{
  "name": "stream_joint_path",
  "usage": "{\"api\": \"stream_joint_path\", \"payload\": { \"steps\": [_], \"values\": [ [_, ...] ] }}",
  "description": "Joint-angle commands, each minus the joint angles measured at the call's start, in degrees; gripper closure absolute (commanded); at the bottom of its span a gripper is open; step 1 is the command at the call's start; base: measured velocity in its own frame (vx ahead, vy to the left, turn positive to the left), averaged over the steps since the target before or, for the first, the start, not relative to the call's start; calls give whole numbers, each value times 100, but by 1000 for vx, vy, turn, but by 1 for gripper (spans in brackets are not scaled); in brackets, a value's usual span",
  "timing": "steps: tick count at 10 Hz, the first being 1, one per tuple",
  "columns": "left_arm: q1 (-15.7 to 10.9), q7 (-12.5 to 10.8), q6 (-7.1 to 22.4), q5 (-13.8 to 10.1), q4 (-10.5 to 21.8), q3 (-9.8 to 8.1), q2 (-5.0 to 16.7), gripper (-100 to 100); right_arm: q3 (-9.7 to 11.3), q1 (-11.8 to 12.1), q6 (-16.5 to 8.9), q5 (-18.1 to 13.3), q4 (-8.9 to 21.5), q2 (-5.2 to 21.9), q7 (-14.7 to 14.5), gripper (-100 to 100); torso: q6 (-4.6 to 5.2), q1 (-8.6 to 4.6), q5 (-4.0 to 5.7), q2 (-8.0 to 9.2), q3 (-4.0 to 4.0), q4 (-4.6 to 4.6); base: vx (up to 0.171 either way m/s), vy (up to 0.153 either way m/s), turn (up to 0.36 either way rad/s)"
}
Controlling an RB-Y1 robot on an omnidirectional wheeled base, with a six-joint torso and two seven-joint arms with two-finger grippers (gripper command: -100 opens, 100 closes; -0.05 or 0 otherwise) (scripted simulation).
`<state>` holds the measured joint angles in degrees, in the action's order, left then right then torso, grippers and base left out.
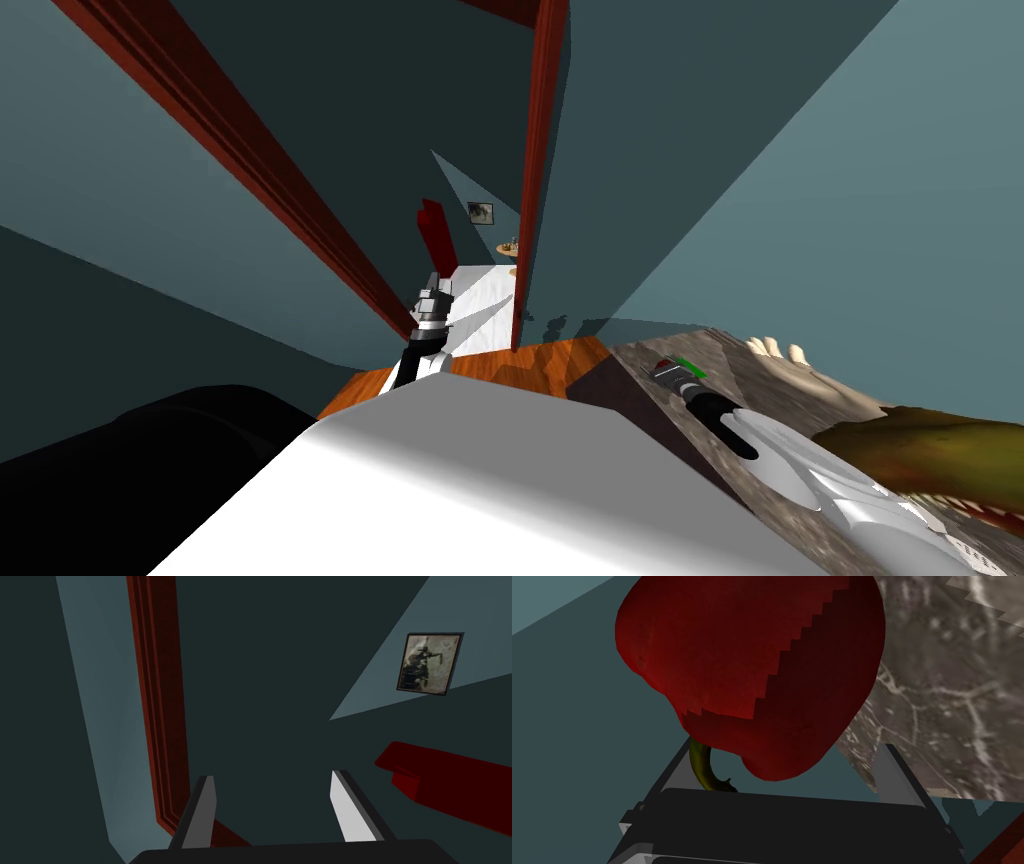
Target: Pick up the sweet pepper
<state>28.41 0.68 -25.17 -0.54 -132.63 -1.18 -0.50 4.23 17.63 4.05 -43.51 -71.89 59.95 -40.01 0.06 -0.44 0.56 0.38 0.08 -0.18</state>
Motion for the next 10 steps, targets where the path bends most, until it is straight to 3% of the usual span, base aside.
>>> {"api": "stream_joint_path", "payload": {
  "steps": [1,2,4,5,6,8,10],
  "values": [
    [0,0,0,0,0,0,0,0,132,-286,49,8,286,-46,-5,-100,0,0,0,0,0,0,-67,-14,10],
    [1,0,0,0,0,0,0,0,132,-376,49,8,359,-46,-5,-100,5,1,3,-13,-8,-4,-16,8,-27],
    [0,0,0,0,0,0,0,0,576,-774,72,102,744,-130,-8,-100,-10,-3,11,-20,-15,-9,-99,-33,117],
    [0,0,0,0,0,0,0,0,576,-1010,72,102,971,-130,-8,-100,-10,-17,37,-23,-21,-20,-66,-7,-13],
    [1,0,0,0,0,0,0,0,576,-1066,72,102,1008,-130,-8,-100,-4,-15,39,-35,-29,-25,-28,13,-26],
    [0,0,0,0,0,0,0,0,1020,-1401,96,197,1285,-213,-11,-100,-13,-14,46,-32,-31,-29,-112,-21,97],
    [1,0,0,0,0,0,0,0,1020,-1756,96,197,1629,-213,-11,-100,-18,-14,75,-47,-45,-46,-43,-2,3]
  ]
}}
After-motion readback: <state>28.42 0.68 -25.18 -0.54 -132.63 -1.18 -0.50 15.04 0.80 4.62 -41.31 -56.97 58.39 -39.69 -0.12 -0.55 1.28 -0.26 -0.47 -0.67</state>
